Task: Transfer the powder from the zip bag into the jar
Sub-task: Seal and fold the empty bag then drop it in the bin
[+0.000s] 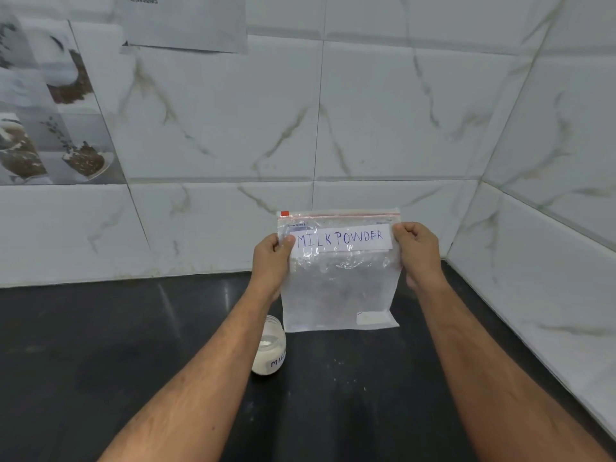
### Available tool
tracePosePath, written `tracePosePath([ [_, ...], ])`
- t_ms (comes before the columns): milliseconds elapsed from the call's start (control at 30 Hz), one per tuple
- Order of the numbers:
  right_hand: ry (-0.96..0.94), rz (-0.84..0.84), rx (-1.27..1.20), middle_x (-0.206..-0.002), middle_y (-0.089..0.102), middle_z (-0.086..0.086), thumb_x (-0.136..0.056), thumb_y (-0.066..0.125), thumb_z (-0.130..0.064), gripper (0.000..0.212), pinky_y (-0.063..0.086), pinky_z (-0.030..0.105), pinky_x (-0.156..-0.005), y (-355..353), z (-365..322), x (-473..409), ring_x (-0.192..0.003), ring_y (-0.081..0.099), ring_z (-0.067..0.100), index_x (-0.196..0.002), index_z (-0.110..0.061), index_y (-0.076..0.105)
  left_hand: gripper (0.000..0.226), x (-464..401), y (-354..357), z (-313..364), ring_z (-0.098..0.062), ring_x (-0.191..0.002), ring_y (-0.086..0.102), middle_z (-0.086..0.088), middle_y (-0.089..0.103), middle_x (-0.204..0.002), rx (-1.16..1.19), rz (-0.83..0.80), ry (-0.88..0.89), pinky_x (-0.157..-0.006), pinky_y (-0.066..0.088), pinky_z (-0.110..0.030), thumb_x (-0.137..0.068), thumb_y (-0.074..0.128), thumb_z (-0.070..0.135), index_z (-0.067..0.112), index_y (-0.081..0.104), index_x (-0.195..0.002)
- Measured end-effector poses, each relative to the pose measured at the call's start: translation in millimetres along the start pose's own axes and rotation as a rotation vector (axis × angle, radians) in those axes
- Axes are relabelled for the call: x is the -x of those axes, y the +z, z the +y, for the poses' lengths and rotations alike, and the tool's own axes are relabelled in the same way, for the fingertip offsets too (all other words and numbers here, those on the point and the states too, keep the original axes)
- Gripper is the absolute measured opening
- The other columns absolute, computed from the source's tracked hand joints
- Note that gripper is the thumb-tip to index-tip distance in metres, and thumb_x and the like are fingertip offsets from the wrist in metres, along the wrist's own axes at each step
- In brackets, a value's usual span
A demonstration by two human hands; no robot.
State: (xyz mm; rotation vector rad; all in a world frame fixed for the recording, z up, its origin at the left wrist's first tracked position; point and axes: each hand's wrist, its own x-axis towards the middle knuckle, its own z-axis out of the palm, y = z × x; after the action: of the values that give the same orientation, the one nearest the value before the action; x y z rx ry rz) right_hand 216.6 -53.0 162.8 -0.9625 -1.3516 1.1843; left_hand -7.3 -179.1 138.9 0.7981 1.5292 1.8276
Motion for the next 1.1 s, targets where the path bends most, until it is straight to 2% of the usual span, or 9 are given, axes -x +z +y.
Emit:
tracePosePath([
  [100,0.170,-0.345,-0.129,-0.103,0.077,0.007,-0.094,0.065,-0.034,0.029,0.059,0.038,-0.077,-7,5,7,-0.090,0.073,0.023,-0.108,-0.009,0.070,0.027,1,0,7,-0.029,-0.085,0.066,-0.022,0.071,-0.101,0.097,0.012,-0.036,-0.080,0.057,-0.045,-0.101,0.054,0.018,-0.005,0.065,-0.108],
  [167,0.197,-0.484,-0.126,-0.109,0.076,0.013,-0.090,0.069,-0.026,0.027,0.060,0.037,-0.078,-10,9,13,-0.095,0.073,0.027,-0.110,-0.009,0.072,0.028,1,-3,9,-0.029,-0.085,0.066,-0.021,0.071,-0.100,0.127,0.012,-0.048,-0.075,0.058,-0.039,-0.101,0.055,0.019,-0.006,0.064,-0.110],
  [300,0.151,-0.361,-0.175,-0.095,0.078,0.010,-0.090,0.067,-0.003,0.012,0.060,0.032,-0.067,-2,13,19,-0.082,0.075,0.023,-0.095,-0.012,0.074,0.030,6,-15,9,-0.024,-0.093,0.072,-0.014,0.075,-0.110,0.174,-0.172,-0.074,-0.071,0.060,-0.032,-0.100,0.058,0.025,0.003,0.065,-0.118],
  [400,0.131,-0.292,-0.190,-0.088,0.078,0.008,-0.090,0.067,0.000,0.011,0.061,0.034,-0.070,1,15,21,-0.077,0.074,0.021,-0.091,-0.010,0.071,0.029,13,-22,-2,-0.021,-0.097,0.073,-0.009,0.075,-0.114,0.103,-0.303,-0.061,-0.076,0.059,-0.030,-0.094,0.062,0.010,0.011,0.064,-0.123],
  [600,0.136,-0.351,-0.116,-0.095,0.078,0.012,-0.089,0.068,0.001,0.015,0.062,0.036,-0.072,-9,12,24,-0.083,0.075,0.025,-0.091,-0.013,0.074,0.034,18,-21,-7,-0.024,-0.088,0.075,-0.008,0.077,-0.101,0.070,-0.238,-0.029,-0.072,0.061,-0.034,-0.079,0.070,-0.003,0.017,0.068,-0.107],
  [867,0.156,-0.315,-0.109,-0.090,0.079,0.008,-0.090,0.063,0.005,0.024,0.061,0.033,-0.062,-24,5,31,-0.077,0.075,0.021,-0.089,-0.014,0.078,0.031,24,-13,-3,-0.042,-0.100,0.070,-0.022,0.073,-0.111,0.112,-0.206,-0.232,-0.087,0.058,-0.054,-0.088,0.063,-0.006,0.004,0.067,-0.116],
  [967,0.228,-0.329,-0.168,-0.093,0.078,0.013,-0.090,0.061,0.007,0.021,0.058,0.044,-0.078,-33,7,34,-0.081,0.073,0.027,-0.090,-0.007,0.077,0.031,27,-10,-4,-0.034,-0.088,0.071,-0.024,0.071,-0.113,0.102,-0.210,-0.310,-0.071,0.062,-0.039,-0.090,0.063,-0.001,0.000,0.065,-0.121],
  [1033,0.263,-0.340,-0.233,-0.094,0.077,0.016,-0.090,0.056,0.011,0.027,0.062,0.041,-0.077,-37,5,38,-0.085,0.073,0.028,-0.090,-0.004,0.078,0.032,28,-8,-1,-0.027,-0.079,0.070,-0.023,0.070,-0.108,0.098,-0.258,-0.381,-0.062,0.059,-0.032,-0.093,0.060,0.001,-0.001,0.064,-0.124],
  [1100,0.277,-0.304,-0.265,-0.100,0.073,0.021,-0.090,0.053,0.014,0.025,0.061,0.032,-0.072,-41,3,40,-0.093,0.071,0.032,-0.091,0.002,0.075,0.022,32,-6,2,-0.025,-0.069,0.070,-0.019,0.072,-0.093,0.121,-0.338,-0.467,-0.057,0.058,-0.030,-0.088,0.063,0.004,0.003,0.075,-0.107],
])
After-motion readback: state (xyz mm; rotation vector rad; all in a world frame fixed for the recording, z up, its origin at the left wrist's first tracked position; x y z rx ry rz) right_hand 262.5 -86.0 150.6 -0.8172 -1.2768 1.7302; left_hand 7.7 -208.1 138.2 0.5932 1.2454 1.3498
